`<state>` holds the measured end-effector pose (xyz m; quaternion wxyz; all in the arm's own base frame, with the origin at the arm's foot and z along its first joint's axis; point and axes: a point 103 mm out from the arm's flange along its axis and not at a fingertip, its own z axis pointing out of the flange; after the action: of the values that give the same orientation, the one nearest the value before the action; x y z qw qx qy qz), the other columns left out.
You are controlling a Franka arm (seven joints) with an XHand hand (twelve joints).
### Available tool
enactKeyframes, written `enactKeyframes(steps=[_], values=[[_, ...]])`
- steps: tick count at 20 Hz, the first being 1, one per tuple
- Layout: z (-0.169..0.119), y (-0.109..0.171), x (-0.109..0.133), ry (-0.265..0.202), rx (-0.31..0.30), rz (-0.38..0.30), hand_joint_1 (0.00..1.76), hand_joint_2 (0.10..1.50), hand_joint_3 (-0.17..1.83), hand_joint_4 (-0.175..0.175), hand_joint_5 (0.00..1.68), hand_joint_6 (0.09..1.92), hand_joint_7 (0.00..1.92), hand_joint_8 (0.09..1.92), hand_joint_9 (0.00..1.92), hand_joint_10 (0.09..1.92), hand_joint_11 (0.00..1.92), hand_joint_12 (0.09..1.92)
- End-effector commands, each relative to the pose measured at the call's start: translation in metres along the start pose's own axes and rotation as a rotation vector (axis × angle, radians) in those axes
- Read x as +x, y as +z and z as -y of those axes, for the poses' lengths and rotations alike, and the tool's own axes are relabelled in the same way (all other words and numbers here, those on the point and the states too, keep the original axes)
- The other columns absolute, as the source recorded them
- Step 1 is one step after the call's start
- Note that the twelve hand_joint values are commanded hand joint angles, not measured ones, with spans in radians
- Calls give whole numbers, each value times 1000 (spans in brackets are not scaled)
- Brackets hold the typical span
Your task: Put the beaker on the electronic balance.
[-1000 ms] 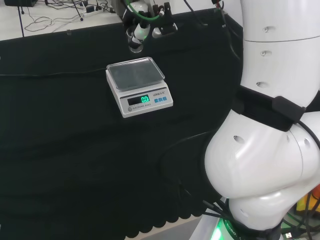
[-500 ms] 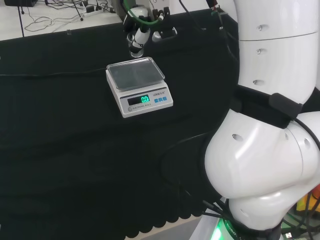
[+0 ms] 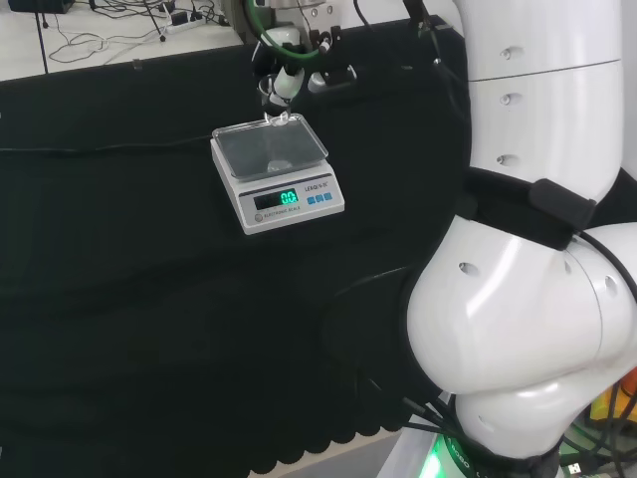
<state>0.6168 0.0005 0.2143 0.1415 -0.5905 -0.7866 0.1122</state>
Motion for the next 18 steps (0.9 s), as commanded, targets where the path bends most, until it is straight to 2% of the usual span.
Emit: enactKeyframes(steps=[1,9,18], values=[[-4,8,-2,-5,28,3,1362,1159,0,-175,835,1210,747,1208,990,1194,1009,942],[-10,21,4,-31,71,12,1363,1159,0,-175,835,1210,747,1208,989,1194,1009,942],[-12,29,-1,-41,108,-19,1362,1159,0,-175,835,1211,747,1211,988,1194,1004,940]])
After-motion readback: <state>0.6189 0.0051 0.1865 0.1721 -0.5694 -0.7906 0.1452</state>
